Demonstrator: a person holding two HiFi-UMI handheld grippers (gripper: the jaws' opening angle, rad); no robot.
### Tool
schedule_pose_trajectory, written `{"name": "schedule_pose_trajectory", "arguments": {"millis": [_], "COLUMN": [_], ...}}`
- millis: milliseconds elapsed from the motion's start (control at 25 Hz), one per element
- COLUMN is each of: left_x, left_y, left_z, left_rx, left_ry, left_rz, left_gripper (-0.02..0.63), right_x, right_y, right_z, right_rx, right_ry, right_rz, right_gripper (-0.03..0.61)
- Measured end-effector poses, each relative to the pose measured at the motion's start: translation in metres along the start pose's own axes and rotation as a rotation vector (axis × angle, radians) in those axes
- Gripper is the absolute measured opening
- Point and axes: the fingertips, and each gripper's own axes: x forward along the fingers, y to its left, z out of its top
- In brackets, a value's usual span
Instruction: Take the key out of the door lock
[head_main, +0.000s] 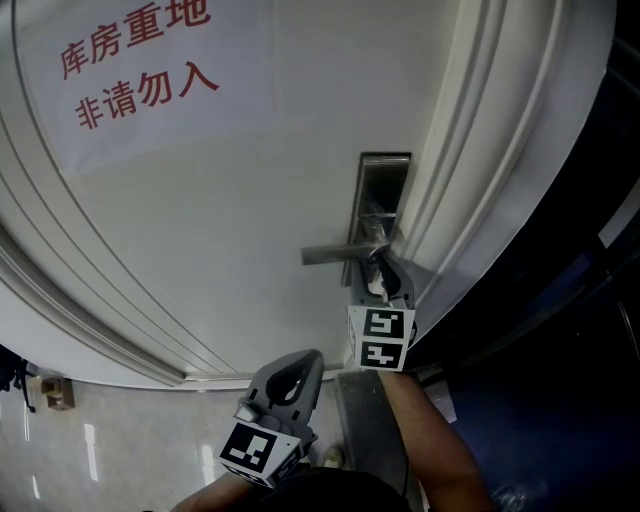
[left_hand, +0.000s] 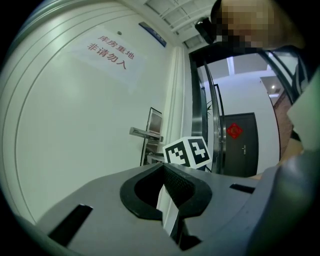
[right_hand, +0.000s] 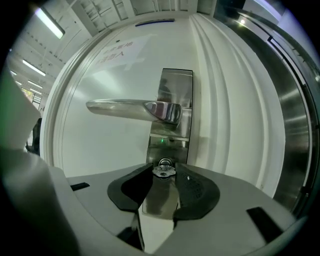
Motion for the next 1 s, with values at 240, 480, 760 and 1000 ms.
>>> {"name": "schedule_pose_trajectory", "arguments": {"millis": [240,480,760,1000], "left_x": [0.004,0.004,0.001,0.003], "left_y": [0.002,0.000,-0.001,-0.001], "left_z": [0.001,0.002,0.005,0.006], "left_rx": [-0.002,0.000,0.006,0.000], "left_ry": [0.002,-0.001,-0.009,-0.012], "left_rz": [-0.008,-0.012,-0.005,-0.002], "left_gripper": [0.003,0.003,0.003,0.003], "right_x": [0.000,-0.001,-0.002,-0.013], "right_y": [-0.001,-0.002,-0.002,-0.001], "right_z": [-0.002,-0.003,-0.004,-0.004], "right_rx": [0.134,0.143,0.175,0.137], "right_ry": [0.038,0.057,0.074,0.066], "right_rz": [0.025,0.019,0.019,0.018], "right_gripper": [0.141,0.140,0.138,0.137]}}
